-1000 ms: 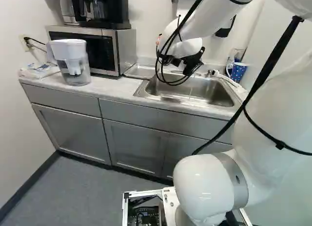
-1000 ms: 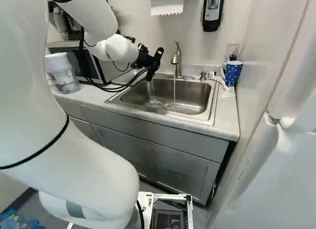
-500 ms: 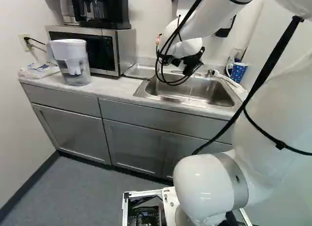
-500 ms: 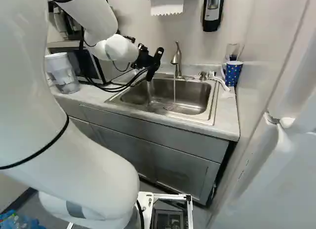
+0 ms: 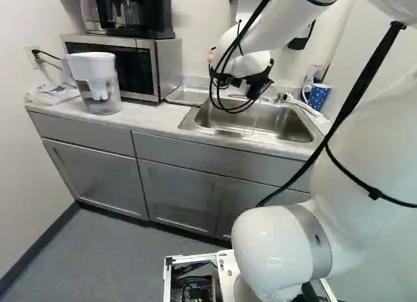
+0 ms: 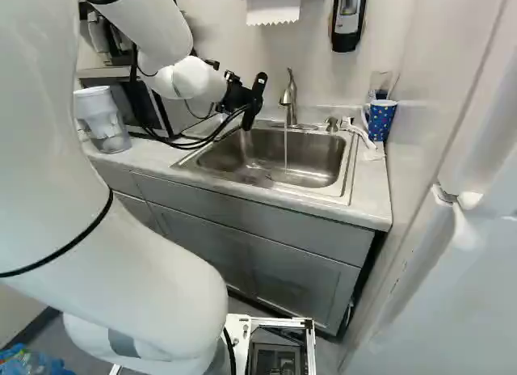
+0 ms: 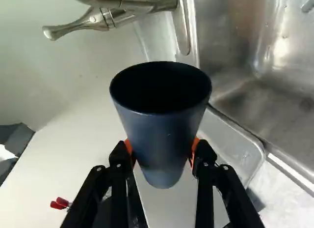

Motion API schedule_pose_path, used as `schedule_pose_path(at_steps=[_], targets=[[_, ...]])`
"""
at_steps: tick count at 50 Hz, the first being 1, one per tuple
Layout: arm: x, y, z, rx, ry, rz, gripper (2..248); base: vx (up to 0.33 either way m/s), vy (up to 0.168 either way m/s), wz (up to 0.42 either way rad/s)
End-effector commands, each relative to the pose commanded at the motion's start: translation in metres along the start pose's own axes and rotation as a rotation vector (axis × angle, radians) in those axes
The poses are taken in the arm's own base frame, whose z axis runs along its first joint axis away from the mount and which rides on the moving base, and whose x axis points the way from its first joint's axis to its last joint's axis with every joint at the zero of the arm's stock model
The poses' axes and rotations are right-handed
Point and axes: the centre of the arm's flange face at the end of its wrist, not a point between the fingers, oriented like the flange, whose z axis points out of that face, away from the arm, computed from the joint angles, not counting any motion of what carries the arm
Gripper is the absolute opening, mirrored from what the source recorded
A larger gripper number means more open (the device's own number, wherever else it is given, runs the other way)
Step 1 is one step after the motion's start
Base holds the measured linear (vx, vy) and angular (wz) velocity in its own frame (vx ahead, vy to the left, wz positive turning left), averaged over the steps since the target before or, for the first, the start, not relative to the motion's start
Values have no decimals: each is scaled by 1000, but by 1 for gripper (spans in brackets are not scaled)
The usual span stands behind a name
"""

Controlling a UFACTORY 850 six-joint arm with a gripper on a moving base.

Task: Rinse the cup and place it in the tray

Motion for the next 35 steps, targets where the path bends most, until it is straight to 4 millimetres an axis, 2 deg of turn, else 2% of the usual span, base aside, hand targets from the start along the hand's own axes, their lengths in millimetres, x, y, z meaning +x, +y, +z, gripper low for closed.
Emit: schedule_pose_path(at_steps=[35], targets=[[0, 0, 0, 0, 0, -365, 124, 0, 0, 0]])
